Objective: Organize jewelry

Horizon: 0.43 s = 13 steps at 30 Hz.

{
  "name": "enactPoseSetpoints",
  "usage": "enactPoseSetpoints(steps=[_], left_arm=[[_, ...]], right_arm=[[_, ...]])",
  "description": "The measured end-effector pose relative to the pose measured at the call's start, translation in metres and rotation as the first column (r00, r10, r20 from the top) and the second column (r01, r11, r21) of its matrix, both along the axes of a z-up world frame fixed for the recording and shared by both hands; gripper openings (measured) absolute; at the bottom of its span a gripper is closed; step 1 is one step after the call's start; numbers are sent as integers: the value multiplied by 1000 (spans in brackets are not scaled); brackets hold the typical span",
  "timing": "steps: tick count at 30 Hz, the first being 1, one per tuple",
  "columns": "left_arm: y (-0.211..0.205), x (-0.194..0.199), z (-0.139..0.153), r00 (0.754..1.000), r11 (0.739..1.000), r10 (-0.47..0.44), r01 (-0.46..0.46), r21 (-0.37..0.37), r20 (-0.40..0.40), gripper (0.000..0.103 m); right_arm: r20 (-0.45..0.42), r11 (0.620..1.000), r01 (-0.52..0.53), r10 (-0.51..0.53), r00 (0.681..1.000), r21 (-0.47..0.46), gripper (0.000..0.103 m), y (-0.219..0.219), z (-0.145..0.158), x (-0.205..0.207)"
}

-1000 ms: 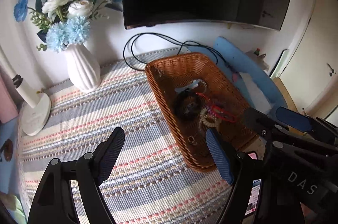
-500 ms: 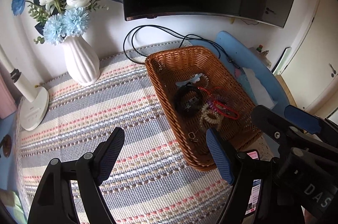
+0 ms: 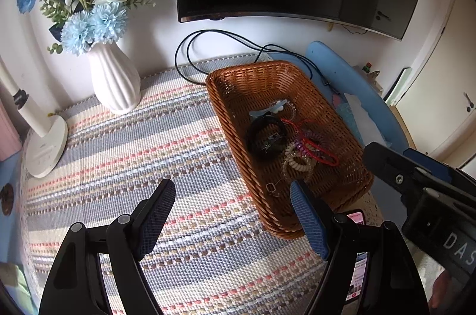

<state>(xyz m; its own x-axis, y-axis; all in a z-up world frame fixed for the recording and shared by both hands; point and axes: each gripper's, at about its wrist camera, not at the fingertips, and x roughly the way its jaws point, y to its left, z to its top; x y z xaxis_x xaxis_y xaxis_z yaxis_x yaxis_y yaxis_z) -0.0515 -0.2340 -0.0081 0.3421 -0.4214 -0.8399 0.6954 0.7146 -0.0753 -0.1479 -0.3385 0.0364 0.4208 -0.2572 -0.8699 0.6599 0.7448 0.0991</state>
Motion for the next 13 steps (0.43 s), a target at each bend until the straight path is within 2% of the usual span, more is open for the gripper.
enactPoseSetpoints(steps=[10,13], left_arm=[[4,2,-4,1000,1000,7,-7,6,-14,80],[14,2,-3,999,999,43,-43,-5,19,80]], right_arm=[[2,999,2,-2,1000,48,68,3,-8,3],[-1,998,-22,22,1000,66,68,11,-12,7]])
